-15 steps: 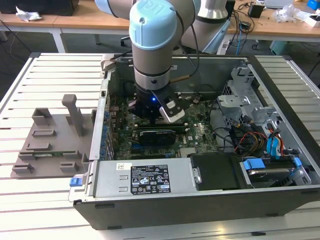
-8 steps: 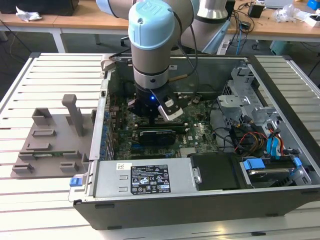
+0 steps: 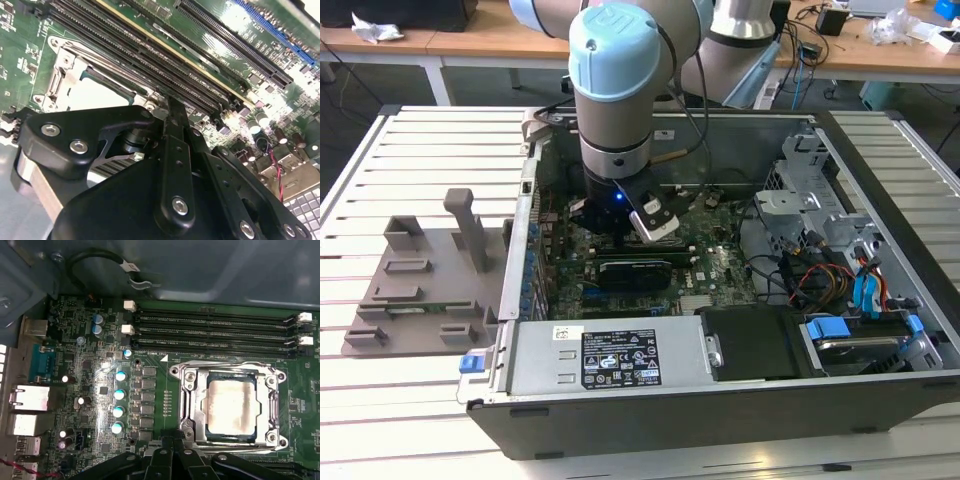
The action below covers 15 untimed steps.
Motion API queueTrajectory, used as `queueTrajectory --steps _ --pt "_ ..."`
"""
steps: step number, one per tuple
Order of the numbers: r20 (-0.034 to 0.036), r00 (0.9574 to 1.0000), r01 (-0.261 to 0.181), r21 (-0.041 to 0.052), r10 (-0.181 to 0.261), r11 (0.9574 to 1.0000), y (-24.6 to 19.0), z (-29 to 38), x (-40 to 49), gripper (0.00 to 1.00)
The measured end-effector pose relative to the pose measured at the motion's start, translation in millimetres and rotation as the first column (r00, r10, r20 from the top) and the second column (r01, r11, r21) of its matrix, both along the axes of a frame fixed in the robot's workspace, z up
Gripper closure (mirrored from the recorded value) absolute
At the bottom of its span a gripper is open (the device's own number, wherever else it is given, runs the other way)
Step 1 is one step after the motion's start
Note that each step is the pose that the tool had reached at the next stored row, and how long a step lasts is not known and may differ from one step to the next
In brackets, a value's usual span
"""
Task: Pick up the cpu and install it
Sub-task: 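Install the second cpu locking lever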
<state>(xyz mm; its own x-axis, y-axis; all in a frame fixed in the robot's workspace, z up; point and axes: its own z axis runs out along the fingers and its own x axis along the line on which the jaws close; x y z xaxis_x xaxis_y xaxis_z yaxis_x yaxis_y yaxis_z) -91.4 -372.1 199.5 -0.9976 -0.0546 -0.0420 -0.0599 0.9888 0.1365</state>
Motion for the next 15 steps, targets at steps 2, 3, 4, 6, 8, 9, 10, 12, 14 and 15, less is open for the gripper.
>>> queueTrajectory --steps 2,3,4,6,8,9,10,12,14,15 --pt "0.0002 1.0 -0.005 0.0001 0.005 1.0 0.1 0.2 0.0 0.89" --pt "0.0003 1.0 -0.006 0.0001 0.006 1.0 0.1 1.0 0.0 0.89" --pt "0.0006 1.0 -0.008 0.0006 0.008 1.0 0.5 2.6 0.1 0.89" --pt "0.0001 1.0 -0.009 -0.0004 0.009 1.0 3.0 9.8 1.3 0.89" --pt "-0.0032 1.0 -0.009 -0.0112 0.009 0.9999 7.8 11.0 7.9 0.89" --pt "-0.0054 0.9999 -0.009 -0.0183 0.009 0.9998 10.5 10.9 11.4 0.89" --pt "-0.009 0.9999 -0.009 -0.029 0.009 0.9995 13.8 11.1 15.9 0.89" --pt "-0.0166 0.9998 -0.01 -0.0535 0.009 0.9985 20.8 11.0 25.4 0.89" --pt "-0.0286 0.9996 -0.011 -0.0769 0.008 0.997 27.8 11.0 35.9 0.89" --pt "-0.0316 0.9995 -0.011 -0.0806 0.008 0.9967 29.1 11.0 38.1 0.89"
